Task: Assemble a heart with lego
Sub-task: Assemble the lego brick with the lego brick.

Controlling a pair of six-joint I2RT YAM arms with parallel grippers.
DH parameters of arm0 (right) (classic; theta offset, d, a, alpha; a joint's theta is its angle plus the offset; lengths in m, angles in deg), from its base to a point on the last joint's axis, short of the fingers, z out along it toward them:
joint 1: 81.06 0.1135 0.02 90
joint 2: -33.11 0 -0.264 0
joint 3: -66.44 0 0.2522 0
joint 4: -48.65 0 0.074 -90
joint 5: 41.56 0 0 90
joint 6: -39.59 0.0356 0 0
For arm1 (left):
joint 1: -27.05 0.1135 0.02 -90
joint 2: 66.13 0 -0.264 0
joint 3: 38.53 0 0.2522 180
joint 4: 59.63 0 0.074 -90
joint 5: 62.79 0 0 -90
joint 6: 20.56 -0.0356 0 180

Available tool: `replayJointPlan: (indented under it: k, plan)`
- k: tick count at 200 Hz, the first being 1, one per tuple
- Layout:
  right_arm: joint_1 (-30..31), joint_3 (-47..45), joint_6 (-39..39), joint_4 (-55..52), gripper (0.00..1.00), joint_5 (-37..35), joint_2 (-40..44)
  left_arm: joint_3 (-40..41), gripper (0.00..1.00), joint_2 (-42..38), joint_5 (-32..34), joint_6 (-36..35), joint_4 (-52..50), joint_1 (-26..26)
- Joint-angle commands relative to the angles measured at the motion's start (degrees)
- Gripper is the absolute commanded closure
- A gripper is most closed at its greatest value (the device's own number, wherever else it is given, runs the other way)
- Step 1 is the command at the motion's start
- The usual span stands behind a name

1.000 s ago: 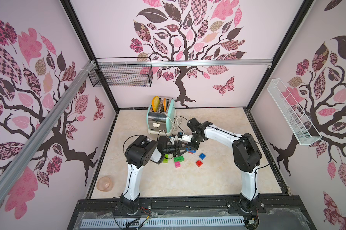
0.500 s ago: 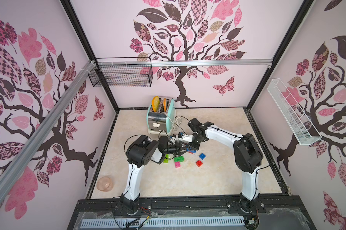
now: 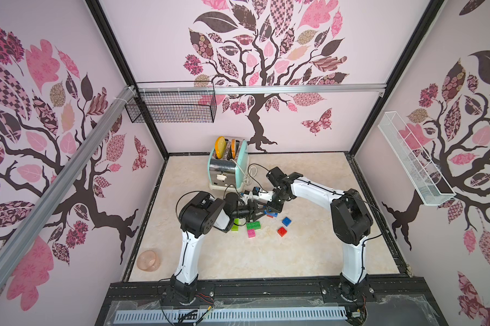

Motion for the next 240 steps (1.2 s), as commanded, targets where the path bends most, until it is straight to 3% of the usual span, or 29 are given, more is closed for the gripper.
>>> replayJointPlan:
  k: [1,44,86,118,149,240]
  plan:
    - [0.16,-1.5,1.36,-0.63,0.62,1.81,-0.71,-0.39,0.67,0.73,-0.08,0.12,2.11,-0.66]
    - [-2.32,0.04,3.62,-0.46,0.45,4.46,1.42,-0.08,0.67,0.43,0.0,-0.13,2.11,-0.6]
    - [-4.51,1.64,4.28,-2.98,0.37,8.34,2.61,0.07,0.67,0.14,0.0,-0.37,2.02,-0.59]
    - [-6.26,3.62,4.33,-6.47,0.36,10.8,1.94,0.69,0.67,-0.15,0.15,-0.97,1.92,-0.24]
    - [-6.35,4.72,3.95,-8.13,0.41,13.39,1.57,0.78,0.67,-0.46,0.14,-1.19,1.61,0.08]
    - [-5.45,0.9,5.92,-4.58,0.45,9.1,1.81,0.45,0.67,-0.88,-0.08,-1.65,0.55,0.16]
